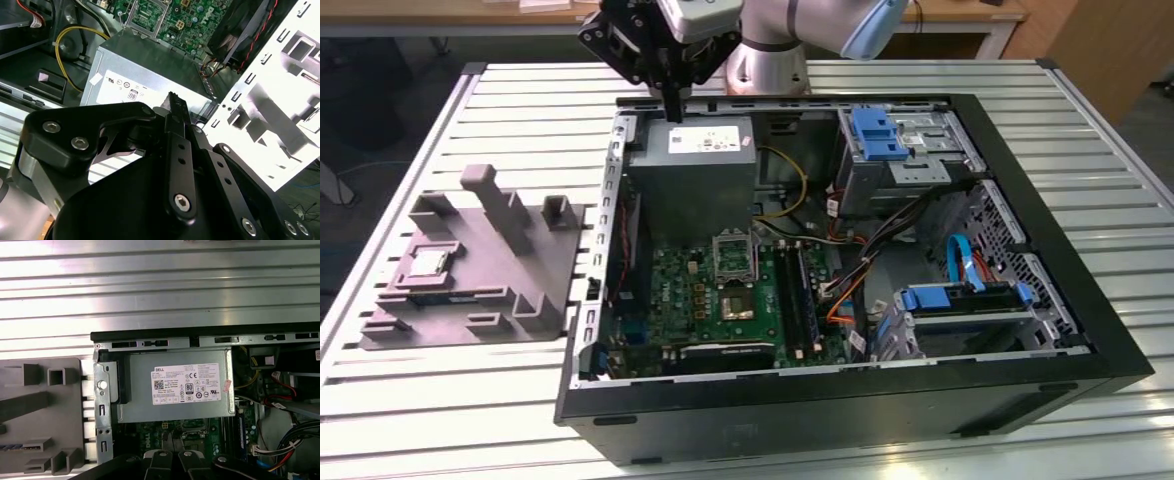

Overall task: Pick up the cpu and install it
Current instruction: 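Reach for the cpu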

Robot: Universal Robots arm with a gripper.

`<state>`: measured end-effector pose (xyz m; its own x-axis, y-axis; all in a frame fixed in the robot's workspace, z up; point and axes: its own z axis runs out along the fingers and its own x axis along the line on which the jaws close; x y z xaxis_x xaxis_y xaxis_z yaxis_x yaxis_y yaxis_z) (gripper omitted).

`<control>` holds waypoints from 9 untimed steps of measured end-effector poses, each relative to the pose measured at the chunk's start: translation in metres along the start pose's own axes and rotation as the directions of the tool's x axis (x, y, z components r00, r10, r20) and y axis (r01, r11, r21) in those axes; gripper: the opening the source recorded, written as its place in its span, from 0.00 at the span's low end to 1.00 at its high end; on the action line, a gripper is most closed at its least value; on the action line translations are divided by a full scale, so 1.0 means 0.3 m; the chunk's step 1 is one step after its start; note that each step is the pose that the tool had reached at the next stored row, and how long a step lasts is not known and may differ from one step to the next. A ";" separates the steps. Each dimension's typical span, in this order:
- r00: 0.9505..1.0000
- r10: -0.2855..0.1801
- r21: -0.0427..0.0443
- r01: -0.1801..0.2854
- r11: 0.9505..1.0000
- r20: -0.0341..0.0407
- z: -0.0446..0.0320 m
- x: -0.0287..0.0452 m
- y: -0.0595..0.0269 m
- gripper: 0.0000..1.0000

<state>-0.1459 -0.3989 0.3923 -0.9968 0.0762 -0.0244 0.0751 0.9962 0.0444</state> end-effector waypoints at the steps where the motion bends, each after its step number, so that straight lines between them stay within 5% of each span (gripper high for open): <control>1: 1.000 0.000 0.000 0.000 1.000 0.000 0.000 0.000 0.000 0.11; 9: 1.000 0.000 0.000 0.000 1.000 0.000 0.000 0.011 -0.001 0.11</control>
<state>-0.1491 -0.3989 0.3923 -0.9968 0.0763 -0.0245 0.0751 0.9962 0.0444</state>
